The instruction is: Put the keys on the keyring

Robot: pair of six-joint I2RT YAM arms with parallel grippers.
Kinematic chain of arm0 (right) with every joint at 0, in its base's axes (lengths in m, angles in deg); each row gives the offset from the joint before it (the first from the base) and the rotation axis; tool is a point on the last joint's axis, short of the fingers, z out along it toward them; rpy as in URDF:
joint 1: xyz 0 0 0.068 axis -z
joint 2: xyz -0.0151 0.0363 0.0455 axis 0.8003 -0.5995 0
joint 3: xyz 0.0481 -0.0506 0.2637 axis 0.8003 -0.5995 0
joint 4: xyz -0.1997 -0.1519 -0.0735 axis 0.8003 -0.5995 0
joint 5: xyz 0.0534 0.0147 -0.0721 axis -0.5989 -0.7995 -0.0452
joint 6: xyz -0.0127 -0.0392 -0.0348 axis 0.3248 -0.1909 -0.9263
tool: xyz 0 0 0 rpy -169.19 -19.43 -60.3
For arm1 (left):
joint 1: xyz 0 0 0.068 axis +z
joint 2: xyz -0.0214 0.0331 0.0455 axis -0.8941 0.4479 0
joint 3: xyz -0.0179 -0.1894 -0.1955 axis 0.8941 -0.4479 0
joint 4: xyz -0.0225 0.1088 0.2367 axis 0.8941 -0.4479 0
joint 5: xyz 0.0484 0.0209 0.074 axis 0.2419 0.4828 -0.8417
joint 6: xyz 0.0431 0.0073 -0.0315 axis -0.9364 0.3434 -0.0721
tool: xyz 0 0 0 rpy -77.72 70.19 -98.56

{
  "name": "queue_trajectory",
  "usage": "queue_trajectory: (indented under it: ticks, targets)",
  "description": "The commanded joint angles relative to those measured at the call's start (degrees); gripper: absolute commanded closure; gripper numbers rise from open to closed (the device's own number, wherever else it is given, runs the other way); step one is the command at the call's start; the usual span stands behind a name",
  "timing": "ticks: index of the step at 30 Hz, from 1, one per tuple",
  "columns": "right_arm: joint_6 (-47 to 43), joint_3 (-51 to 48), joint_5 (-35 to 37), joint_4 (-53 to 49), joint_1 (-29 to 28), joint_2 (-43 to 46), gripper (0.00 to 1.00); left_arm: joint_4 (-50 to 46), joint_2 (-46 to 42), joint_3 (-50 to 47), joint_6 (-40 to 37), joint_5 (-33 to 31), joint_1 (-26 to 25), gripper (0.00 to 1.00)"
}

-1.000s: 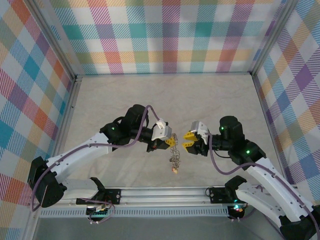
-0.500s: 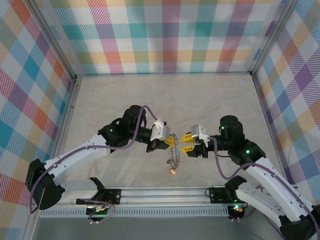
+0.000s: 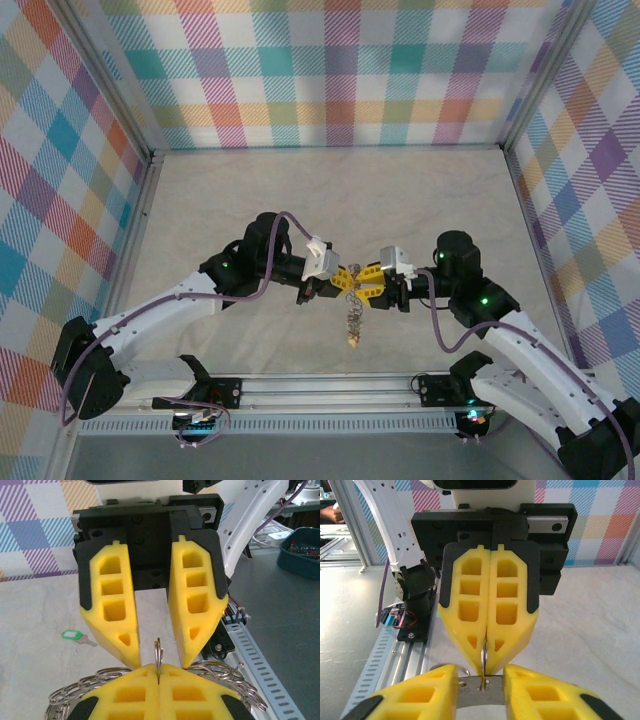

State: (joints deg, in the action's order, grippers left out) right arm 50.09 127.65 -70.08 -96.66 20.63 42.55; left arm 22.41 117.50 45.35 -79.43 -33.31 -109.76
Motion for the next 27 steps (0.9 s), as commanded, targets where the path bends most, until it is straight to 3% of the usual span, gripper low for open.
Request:
queue_trajectory:
  ticks: [1, 10, 20, 23, 27]
  targets:
    - [-0.3, -1.1, -2.3, 1.3, 0.1, 1.4, 0.75, 7.6, -0.4, -0.8, 1.3, 2.6, -0.1, 1.0]
    - [0.0, -2.2, -3.1, 3.1, 0.1, 1.2, 0.87, 6.7, -0.4, 0.4, 0.8, 4.2, -0.1, 1.0]
    - [-1.2, -2.4, -3.1, 4.1, 0.1, 0.4, 0.8, 10.2, -0.2, -0.2, 2.6, 3.8, -0.1, 1.0]
    - [-2.3, -1.6, -3.7, 3.1, 0.1, -0.7, 0.98, 11.4, 0.2, -0.2, 3.3, 3.4, -0.1, 1.0]
    - [-4.6, -1.0, -2.2, 1.5, 0.1, -0.9, 1.0, 11.0, 0.5, 0.0, 3.8, 2.8, 0.0, 0.98]
